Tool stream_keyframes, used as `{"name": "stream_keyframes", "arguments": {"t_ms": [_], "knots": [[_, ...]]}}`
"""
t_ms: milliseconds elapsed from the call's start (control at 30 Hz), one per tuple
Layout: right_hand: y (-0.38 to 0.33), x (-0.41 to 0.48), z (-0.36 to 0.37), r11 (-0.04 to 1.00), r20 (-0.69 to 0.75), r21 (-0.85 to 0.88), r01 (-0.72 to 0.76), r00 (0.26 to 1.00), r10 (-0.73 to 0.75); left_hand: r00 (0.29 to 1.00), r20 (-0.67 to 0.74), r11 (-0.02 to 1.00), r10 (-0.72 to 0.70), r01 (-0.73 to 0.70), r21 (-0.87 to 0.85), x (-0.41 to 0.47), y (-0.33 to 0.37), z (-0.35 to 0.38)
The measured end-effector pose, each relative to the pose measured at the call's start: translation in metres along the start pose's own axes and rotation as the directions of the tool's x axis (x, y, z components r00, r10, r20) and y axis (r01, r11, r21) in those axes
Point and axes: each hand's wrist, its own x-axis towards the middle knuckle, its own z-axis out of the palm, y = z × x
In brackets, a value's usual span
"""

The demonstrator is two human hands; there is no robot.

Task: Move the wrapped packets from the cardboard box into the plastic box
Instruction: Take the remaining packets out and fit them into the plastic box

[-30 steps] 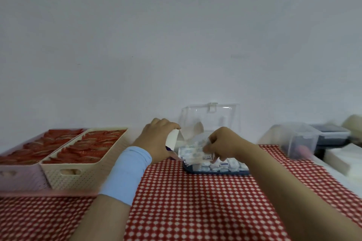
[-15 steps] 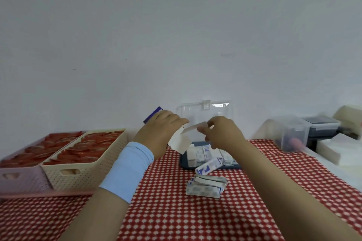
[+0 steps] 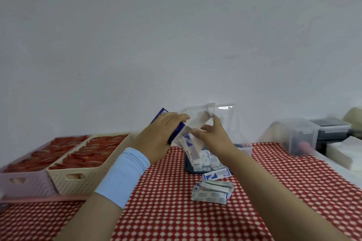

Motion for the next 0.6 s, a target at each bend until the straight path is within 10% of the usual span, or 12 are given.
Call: {"name": "stream_keyframes", "arguments": {"t_ms": [200, 433, 600], "knots": [[0.005, 0.007, 0.002, 0.999, 0.051, -0.048, 0.015, 0.999, -0.013, 0.991, -0.084, 0.973, -0.102, 0.081, -0.217, -0.013, -0.011, 0.009], [0.013, 0.012, 0.001, 0.967, 0.022, -0.183, 0.179, 0.984, -0.178, 0.926, 0.265, 0.892, -0.269, 0.343, -0.293, -0.028, -0.027, 0.007], [0.002, 0.023, 0.006, 0.968, 0.007, -0.246, 0.056, 0.998, -0.056, 0.880, 0.260, 0.791, -0.398, 0.473, -0.387, -0.033, -0.034, 0.009]]}}
